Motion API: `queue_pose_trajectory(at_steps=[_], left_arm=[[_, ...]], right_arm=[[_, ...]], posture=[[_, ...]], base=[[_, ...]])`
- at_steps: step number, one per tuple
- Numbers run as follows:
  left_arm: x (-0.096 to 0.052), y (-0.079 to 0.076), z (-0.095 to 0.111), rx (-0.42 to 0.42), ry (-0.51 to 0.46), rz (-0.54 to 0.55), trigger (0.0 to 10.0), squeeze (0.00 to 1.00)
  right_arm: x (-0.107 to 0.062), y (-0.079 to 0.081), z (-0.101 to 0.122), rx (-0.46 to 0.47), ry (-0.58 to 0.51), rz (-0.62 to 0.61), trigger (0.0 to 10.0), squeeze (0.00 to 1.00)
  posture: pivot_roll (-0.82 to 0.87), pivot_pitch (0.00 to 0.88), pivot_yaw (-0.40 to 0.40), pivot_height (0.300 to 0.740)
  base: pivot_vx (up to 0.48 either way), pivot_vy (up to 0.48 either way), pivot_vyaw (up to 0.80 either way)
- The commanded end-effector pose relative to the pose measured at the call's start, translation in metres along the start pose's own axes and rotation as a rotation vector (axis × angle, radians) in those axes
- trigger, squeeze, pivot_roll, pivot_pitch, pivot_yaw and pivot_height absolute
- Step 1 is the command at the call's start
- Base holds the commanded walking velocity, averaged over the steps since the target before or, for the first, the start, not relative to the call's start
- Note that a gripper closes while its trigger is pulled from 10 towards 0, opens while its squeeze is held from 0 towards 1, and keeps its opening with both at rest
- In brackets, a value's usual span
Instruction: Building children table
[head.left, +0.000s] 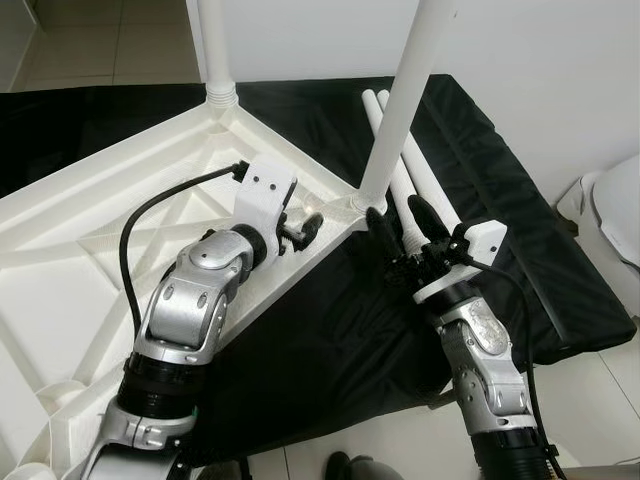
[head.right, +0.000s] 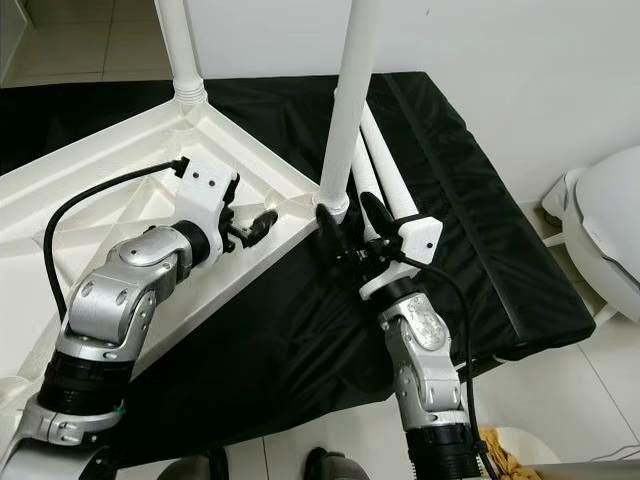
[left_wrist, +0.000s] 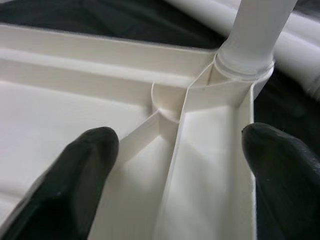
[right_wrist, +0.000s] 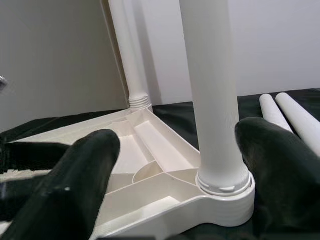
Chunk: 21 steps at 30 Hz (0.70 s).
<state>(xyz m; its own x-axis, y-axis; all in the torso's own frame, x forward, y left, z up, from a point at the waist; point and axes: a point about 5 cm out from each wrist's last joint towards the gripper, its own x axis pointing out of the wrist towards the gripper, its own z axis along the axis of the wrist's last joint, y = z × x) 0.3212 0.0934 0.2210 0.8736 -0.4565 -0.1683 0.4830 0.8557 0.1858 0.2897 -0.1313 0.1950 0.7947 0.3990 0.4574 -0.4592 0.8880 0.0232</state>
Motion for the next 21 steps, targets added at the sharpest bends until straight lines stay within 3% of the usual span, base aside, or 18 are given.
queue_pose_trajectory(at_steps=[1,7,11,15,21], left_arm=[[0.002,0.001,-0.012,-0.002,0.08,0.04,10.0,0.0],[0.001,0.004,-0.02,0.003,0.126,0.052,10.0,0.0],[-0.003,0.029,-0.032,-0.022,0.209,0.174,10.0,0.0],[-0.005,0.037,-0.04,-0.027,0.244,0.206,10.0,0.0],[-0.006,0.034,-0.038,-0.009,0.213,0.171,10.0,0.0]], right_arm=[[-0.005,-0.002,-0.001,-0.019,0.027,-0.01,10.0,0.0],[-0.007,-0.005,0.001,-0.033,0.042,-0.022,10.0,0.0],[-0.006,-0.011,0.006,-0.058,0.047,-0.034,10.0,0.0],[-0.005,-0.015,0.009,-0.072,0.049,-0.042,10.0,0.0],[-0.005,-0.018,0.01,-0.081,0.053,-0.048,10.0,0.0]], posture=[[-0.03,0.132,-0.01,0.74],[-0.03,0.13,-0.008,0.74],[-0.03,0.136,-0.008,0.74],[-0.03,0.135,-0.011,0.74],[-0.03,0.134,-0.011,0.74]], base=[[0.0,0.0,0.0],[0.0,0.0,0.0],[0.0,0.0,0.0],[0.0,0.0,0.0],[0.0,0.0,0.0]])
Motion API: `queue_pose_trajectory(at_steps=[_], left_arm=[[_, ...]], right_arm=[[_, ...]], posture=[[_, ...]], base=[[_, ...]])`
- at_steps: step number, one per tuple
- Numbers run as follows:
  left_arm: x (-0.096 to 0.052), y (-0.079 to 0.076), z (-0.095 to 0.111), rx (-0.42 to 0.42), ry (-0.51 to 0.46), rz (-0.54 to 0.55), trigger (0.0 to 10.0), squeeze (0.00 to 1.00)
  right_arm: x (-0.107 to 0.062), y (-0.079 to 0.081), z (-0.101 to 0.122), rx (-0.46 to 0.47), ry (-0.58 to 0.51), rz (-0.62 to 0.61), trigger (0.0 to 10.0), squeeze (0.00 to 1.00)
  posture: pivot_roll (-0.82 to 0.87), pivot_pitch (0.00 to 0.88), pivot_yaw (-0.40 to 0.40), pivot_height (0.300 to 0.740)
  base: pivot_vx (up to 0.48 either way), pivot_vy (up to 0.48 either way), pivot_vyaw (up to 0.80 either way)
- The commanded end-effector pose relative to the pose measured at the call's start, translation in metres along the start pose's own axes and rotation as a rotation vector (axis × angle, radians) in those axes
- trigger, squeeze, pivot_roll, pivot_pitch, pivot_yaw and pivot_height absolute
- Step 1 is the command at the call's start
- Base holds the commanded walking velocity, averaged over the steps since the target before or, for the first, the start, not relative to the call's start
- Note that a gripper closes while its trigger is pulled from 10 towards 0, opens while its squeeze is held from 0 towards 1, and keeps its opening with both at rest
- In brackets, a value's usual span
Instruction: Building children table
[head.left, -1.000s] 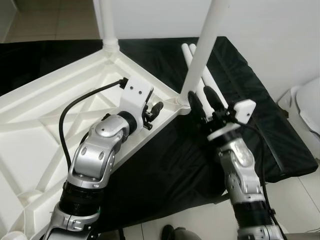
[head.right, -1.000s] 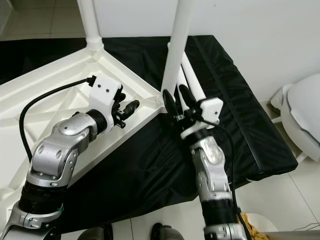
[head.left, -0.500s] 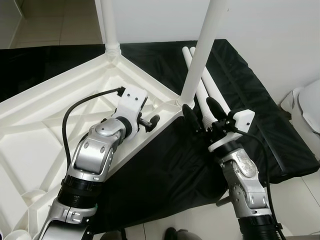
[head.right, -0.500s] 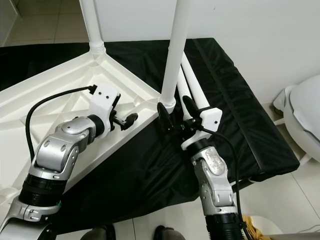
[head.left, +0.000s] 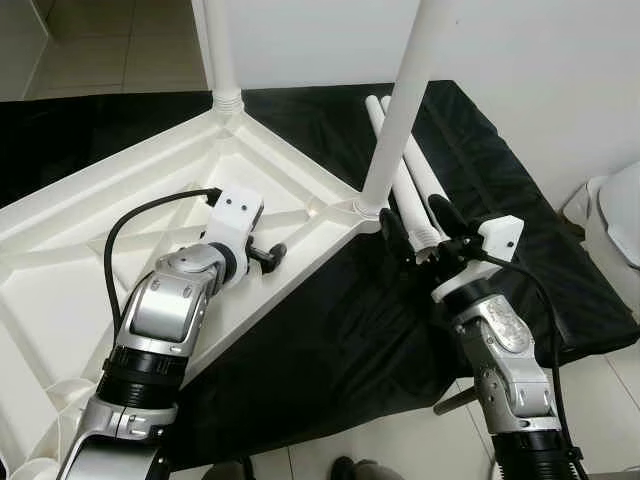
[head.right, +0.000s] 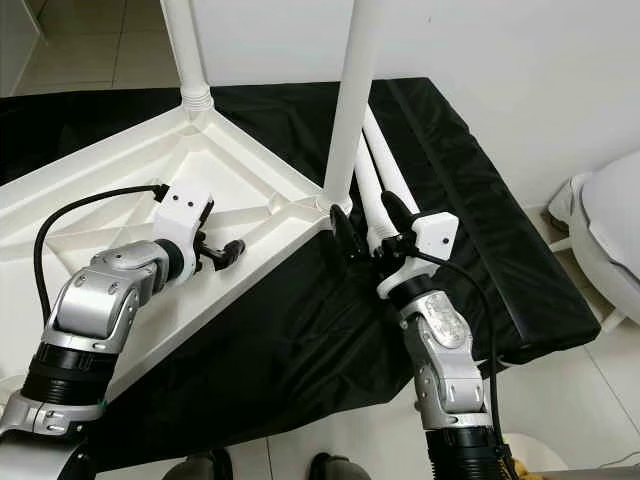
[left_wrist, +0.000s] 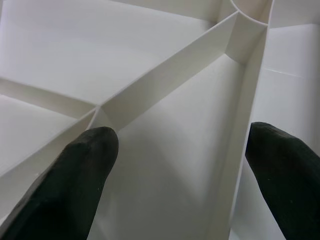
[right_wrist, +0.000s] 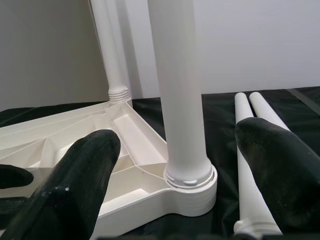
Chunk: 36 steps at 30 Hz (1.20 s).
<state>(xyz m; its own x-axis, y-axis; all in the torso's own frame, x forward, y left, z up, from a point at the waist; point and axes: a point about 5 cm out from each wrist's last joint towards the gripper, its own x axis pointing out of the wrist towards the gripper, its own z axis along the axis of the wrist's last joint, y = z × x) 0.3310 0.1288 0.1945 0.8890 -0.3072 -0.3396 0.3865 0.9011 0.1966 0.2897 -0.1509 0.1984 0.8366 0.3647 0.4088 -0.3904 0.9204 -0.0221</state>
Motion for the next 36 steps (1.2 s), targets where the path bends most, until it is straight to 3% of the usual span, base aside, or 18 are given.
queue_pose_trajectory(at_steps=[1,11,17,18,19,21,29,36], left_arm=[[-0.002,0.004,-0.006,-0.006,0.017,0.071,10.0,0.0],[-0.005,0.019,-0.021,-0.015,0.14,0.156,10.0,0.0],[-0.005,0.018,-0.026,-0.009,0.173,0.166,10.0,0.0],[-0.005,0.018,-0.025,-0.02,0.169,0.173,7.6,0.0],[-0.005,0.018,-0.024,-0.023,0.158,0.182,0.4,0.0],[-0.005,0.018,-0.023,-0.03,0.15,0.189,0.0,0.0],[-0.003,0.019,-0.018,-0.045,0.123,0.226,0.0,0.0],[0.007,0.013,-0.004,-0.063,0.072,0.248,0.0,0.0]], right_arm=[[0.001,-0.001,0.002,-0.008,0.0,0.0,10.0,0.0],[0.001,-0.003,0.003,-0.017,0.008,0.0,10.0,0.0],[0.001,-0.004,0.004,-0.024,0.008,0.001,10.0,0.0],[0.001,-0.005,0.004,-0.024,0.007,0.0,10.0,0.0],[0.001,-0.005,0.005,-0.025,0.007,0.0,10.0,0.0],[0.001,-0.005,0.005,-0.026,0.008,-0.001,10.0,0.0],[0.001,-0.005,0.005,-0.028,0.008,-0.005,10.0,0.0],[0.003,-0.004,0.006,-0.025,0.002,-0.006,10.0,0.0]], posture=[[-0.03,0.133,-0.009,0.74],[-0.03,0.136,-0.015,0.74],[-0.03,0.135,-0.017,0.74],[-0.03,0.136,-0.017,0.74],[-0.03,0.137,-0.017,0.74],[-0.03,0.137,-0.017,0.74],[-0.04,0.133,-0.016,0.74],[-0.04,0.129,-0.018,0.74]], base=[[0.0,0.0,0.0],[0.0,0.0,0.0],[0.0,0.0,0.0],[0.0,0.0,0.0],[0.0,0.0,0.0],[0.0,0.0,0.0],[0.0,0.0,0.0],[0.0,0.0,0.0]])
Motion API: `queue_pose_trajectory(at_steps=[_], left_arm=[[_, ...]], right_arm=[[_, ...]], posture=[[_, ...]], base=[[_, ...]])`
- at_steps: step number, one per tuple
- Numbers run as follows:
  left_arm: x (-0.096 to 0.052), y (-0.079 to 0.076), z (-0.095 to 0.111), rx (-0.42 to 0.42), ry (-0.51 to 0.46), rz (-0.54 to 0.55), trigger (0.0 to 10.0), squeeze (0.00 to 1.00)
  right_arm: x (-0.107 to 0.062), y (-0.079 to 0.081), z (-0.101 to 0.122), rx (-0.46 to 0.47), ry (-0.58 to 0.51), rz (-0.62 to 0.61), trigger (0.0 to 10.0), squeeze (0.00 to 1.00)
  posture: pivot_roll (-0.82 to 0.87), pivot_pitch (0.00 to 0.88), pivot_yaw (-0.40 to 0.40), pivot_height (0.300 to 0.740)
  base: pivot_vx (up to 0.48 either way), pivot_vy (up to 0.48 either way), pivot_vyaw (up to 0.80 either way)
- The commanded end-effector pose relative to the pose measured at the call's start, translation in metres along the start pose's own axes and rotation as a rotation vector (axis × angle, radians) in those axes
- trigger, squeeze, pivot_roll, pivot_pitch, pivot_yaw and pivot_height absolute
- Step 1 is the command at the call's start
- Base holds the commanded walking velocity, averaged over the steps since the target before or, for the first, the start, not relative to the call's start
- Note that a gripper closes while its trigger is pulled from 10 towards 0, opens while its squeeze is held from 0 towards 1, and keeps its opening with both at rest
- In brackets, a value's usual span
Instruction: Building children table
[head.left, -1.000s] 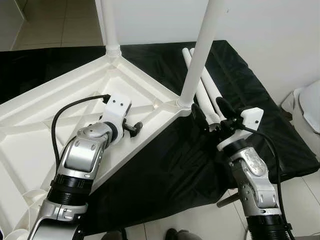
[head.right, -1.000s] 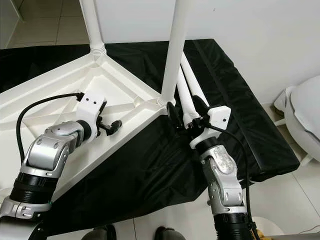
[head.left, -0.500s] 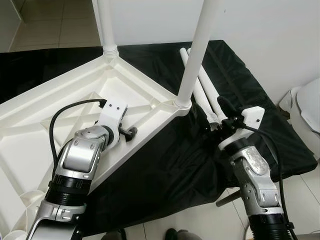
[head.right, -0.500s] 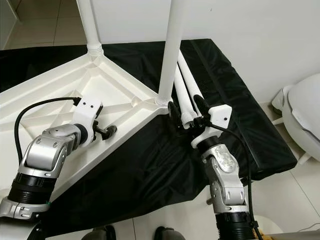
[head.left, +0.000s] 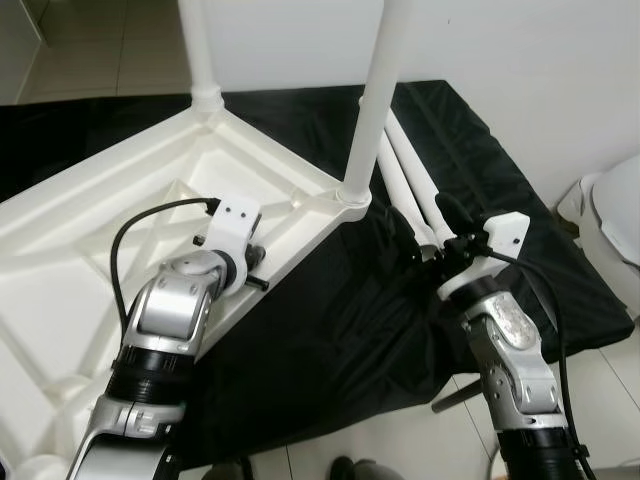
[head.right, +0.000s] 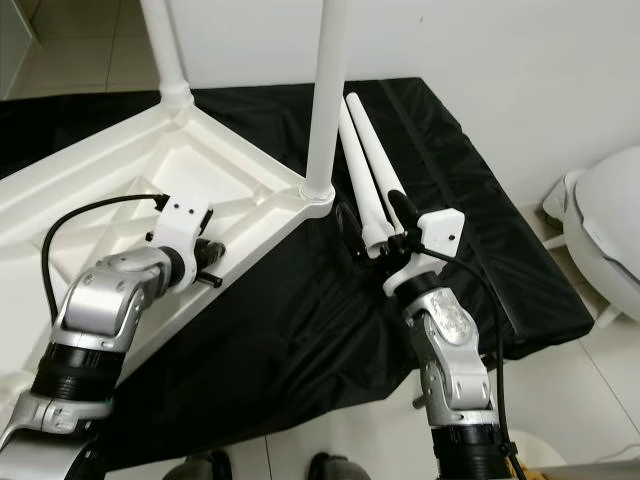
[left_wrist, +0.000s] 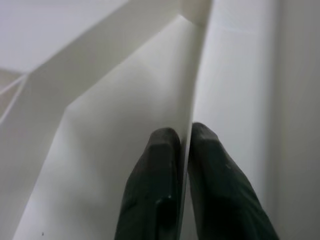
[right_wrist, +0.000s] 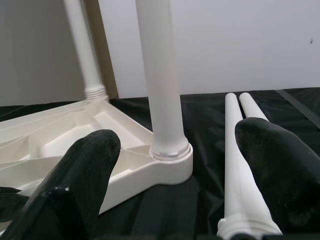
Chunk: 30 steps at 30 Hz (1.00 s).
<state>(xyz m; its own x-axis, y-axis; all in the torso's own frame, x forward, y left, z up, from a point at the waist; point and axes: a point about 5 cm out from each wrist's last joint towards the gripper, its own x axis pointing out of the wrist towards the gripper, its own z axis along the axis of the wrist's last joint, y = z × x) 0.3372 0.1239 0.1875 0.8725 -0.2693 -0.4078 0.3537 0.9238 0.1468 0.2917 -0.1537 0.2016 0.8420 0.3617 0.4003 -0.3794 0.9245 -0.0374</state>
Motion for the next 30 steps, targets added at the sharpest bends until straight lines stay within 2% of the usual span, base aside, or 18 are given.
queue_pose_trajectory(at_steps=[1,5,13,14,17,19,22,23,24,30], left_arm=[[-0.002,0.016,0.0,-0.01,-0.013,0.231,0.0,0.0],[0.008,0.006,0.013,-0.036,-0.056,0.229,0.0,0.0],[0.017,-0.004,0.025,-0.04,-0.092,0.209,0.0,0.0],[0.018,-0.006,0.027,-0.038,-0.097,0.2,10.0,0.0],[0.019,-0.009,0.031,-0.025,-0.115,0.177,10.0,0.0],[0.019,-0.016,0.039,-0.013,-0.178,0.142,10.0,0.0],[0.019,-0.017,0.04,-0.034,-0.19,0.132,10.0,0.0],[0.018,-0.019,0.042,-0.055,-0.209,0.119,10.0,1.0],[0.016,-0.019,0.045,-0.077,-0.238,0.111,10.0,1.0],[0.01,-0.019,0.059,-0.077,-0.31,0.1,10.0,1.0]], right_arm=[[0.001,0.0,0.003,-0.007,-0.007,-0.002,10.0,0.0],[0.002,0.001,0.004,-0.005,-0.011,-0.004,10.0,0.0],[0.002,0.002,0.005,-0.006,-0.016,-0.01,10.0,0.0],[0.001,0.002,0.005,-0.008,-0.016,-0.014,10.0,0.0],[0.001,0.001,0.005,-0.01,-0.015,-0.019,10.0,0.0],[0.0,0.001,0.005,-0.009,-0.014,-0.026,10.0,0.0],[0.0,0.001,0.004,-0.009,-0.012,-0.03,10.0,0.0],[0.0,0.002,0.003,-0.007,-0.011,-0.034,10.0,0.0],[0.0,0.002,0.002,-0.003,-0.009,-0.04,10.0,0.0],[0.001,0.002,0.001,0.011,-0.009,-0.044,10.0,0.0]], posture=[[-0.04,0.129,-0.018,0.74],[-0.05,0.13,-0.015,0.74],[-0.06,0.135,-0.009,0.74],[-0.06,0.135,-0.008,0.74],[-0.06,0.138,-0.004,0.74],[-0.06,0.141,-0.002,0.74],[-0.06,0.141,-0.002,0.74],[-0.06,0.141,-0.002,0.74],[-0.05,0.144,-0.003,0.74],[-0.04,0.145,-0.005,0.74]], base=[[0.0,0.0,0.0],[0.0,0.0,0.0],[0.0,0.0,0.0],[0.0,0.0,0.0],[0.0,0.0,0.0],[0.0,0.0,0.0],[0.0,0.0,0.0],[0.0,0.0,0.0],[0.0,0.0,0.0],[0.0,0.0,0.0]])
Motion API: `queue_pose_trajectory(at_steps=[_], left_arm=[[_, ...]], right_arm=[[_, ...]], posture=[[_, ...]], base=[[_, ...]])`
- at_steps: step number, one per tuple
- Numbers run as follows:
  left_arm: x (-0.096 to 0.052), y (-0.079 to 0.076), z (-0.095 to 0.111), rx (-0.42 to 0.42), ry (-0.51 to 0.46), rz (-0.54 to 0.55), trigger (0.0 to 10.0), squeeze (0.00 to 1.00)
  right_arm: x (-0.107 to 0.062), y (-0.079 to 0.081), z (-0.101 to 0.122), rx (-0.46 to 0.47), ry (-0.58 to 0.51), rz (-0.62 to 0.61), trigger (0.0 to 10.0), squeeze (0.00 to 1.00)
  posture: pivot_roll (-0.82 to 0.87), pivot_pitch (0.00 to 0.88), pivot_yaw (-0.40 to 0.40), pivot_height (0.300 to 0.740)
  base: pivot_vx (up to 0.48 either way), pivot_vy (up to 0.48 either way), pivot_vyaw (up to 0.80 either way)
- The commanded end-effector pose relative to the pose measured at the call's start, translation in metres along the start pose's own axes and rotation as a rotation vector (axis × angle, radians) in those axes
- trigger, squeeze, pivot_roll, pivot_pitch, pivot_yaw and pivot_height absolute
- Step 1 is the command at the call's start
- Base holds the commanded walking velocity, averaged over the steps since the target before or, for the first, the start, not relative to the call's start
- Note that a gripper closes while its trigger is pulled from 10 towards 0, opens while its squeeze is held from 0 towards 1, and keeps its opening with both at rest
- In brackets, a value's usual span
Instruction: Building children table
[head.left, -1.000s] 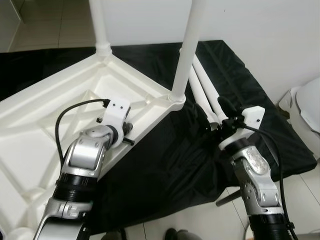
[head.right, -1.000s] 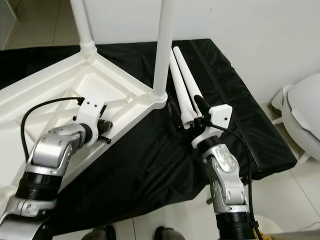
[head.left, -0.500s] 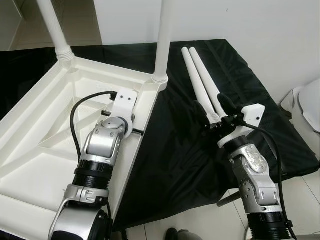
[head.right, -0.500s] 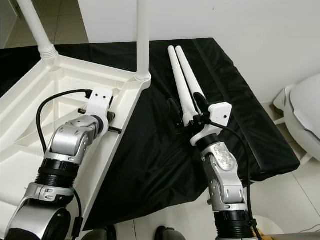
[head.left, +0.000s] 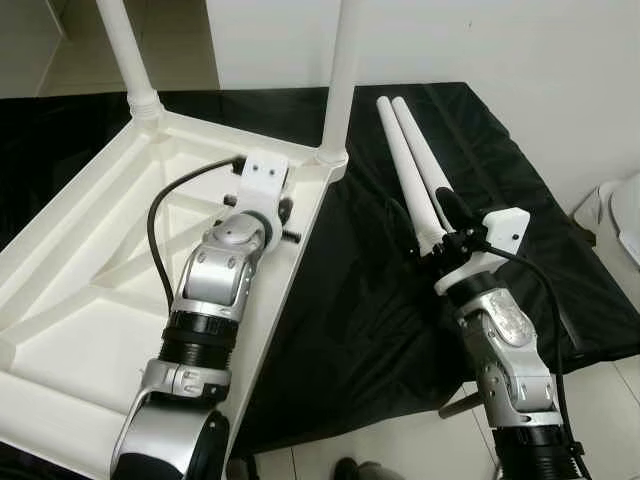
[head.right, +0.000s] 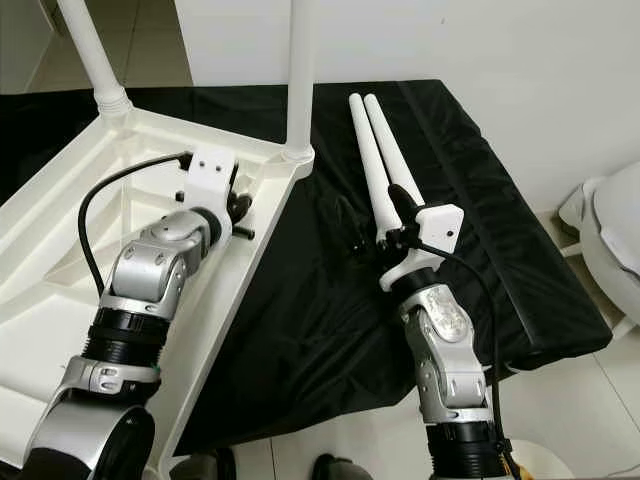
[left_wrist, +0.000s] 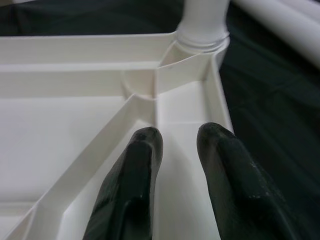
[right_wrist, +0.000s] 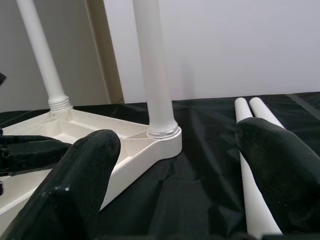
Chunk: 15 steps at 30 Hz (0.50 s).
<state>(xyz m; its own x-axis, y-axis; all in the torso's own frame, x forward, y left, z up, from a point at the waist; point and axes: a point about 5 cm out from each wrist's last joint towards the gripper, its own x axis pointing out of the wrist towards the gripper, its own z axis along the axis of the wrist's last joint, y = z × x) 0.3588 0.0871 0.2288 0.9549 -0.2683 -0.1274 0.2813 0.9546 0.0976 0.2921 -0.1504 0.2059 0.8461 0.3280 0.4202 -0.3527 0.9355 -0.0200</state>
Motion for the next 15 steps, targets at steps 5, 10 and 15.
queue_pose_trajectory(at_steps=[5,10,15], left_arm=[[-0.005,-0.001,0.022,0.01,-0.087,0.003,10.0,0.0],[-0.013,0.001,0.032,0.072,-0.114,-0.036,10.0,0.0],[-0.032,-0.001,0.019,0.144,-0.032,-0.22,10.0,0.0]], right_arm=[[0.0,0.0,-0.003,0.003,0.014,-0.007,10.0,0.0],[0.0,0.001,-0.003,0.0,0.016,-0.004,10.0,0.0],[-0.001,-0.002,-0.003,-0.011,0.019,-0.007,10.0,0.0]], posture=[[-0.04,0.145,-0.007,0.74],[-0.04,0.145,-0.006,0.74],[-0.03,0.142,-0.008,0.74]], base=[[0.0,0.0,0.0],[0.0,0.0,0.0],[0.0,0.0,0.0]])
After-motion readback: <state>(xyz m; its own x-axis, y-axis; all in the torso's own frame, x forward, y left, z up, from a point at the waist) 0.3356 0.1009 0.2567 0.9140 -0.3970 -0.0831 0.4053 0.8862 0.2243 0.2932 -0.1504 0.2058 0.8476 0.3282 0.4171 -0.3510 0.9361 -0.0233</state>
